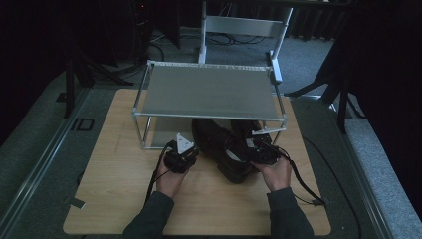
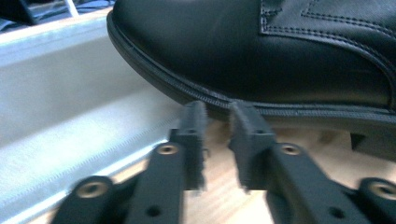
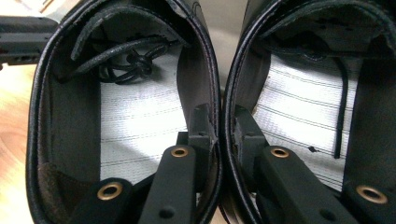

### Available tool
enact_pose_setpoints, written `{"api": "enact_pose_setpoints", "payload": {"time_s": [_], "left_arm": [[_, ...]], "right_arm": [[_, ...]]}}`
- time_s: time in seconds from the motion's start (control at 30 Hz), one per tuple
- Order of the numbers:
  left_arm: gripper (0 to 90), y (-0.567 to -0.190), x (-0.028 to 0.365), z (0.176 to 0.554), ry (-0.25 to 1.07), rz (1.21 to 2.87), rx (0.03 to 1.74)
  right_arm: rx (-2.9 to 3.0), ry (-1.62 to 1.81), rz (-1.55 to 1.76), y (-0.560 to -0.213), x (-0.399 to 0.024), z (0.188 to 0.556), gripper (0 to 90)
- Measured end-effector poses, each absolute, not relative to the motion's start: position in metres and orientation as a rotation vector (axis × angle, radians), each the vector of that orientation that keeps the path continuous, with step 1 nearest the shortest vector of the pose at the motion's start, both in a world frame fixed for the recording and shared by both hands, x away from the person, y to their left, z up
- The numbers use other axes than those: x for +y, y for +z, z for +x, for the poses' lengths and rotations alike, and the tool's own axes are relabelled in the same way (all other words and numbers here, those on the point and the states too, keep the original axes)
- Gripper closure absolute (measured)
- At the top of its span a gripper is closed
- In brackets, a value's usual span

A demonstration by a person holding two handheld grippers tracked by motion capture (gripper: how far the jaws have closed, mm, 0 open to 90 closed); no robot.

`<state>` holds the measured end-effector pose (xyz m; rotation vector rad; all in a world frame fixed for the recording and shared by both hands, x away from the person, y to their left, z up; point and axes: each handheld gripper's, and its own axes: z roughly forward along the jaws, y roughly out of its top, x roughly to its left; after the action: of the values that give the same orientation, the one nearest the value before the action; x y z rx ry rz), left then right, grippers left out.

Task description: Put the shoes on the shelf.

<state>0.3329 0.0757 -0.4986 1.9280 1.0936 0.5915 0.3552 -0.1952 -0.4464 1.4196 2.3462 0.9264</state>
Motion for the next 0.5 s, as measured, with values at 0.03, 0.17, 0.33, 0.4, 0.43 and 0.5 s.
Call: {"api": "enact_pose_setpoints", "payload": {"time_s": [0.03,0.17,0.33,0.4,0.43,0.5], "left_arm": [[89.2,-0.499,0.075,0.334,0.600,1.925,1.099],[90.0,-0.501,0.069,0.340,0.638,1.925,1.135],[90.0,-0.505,0.061,0.339,0.653,1.931,1.144],[90.0,-0.507,0.058,0.338,0.650,1.951,1.135],[90.0,-0.507,0.057,0.338,0.648,1.957,1.132],[90.0,-0.509,0.056,0.338,0.641,1.960,1.134]], "right_arm": [[2.344,0.935,1.427,-0.447,-0.195,0.357,80.8],[2.326,0.939,1.444,-0.451,-0.192,0.361,80.8],[2.292,0.949,1.480,-0.455,-0.188,0.365,80.9],[2.274,0.959,1.489,-0.457,-0.187,0.367,80.8],[2.266,0.957,1.491,-0.457,-0.186,0.368,80.8],[2.256,0.946,1.485,-0.456,-0.183,0.370,80.9]]}}
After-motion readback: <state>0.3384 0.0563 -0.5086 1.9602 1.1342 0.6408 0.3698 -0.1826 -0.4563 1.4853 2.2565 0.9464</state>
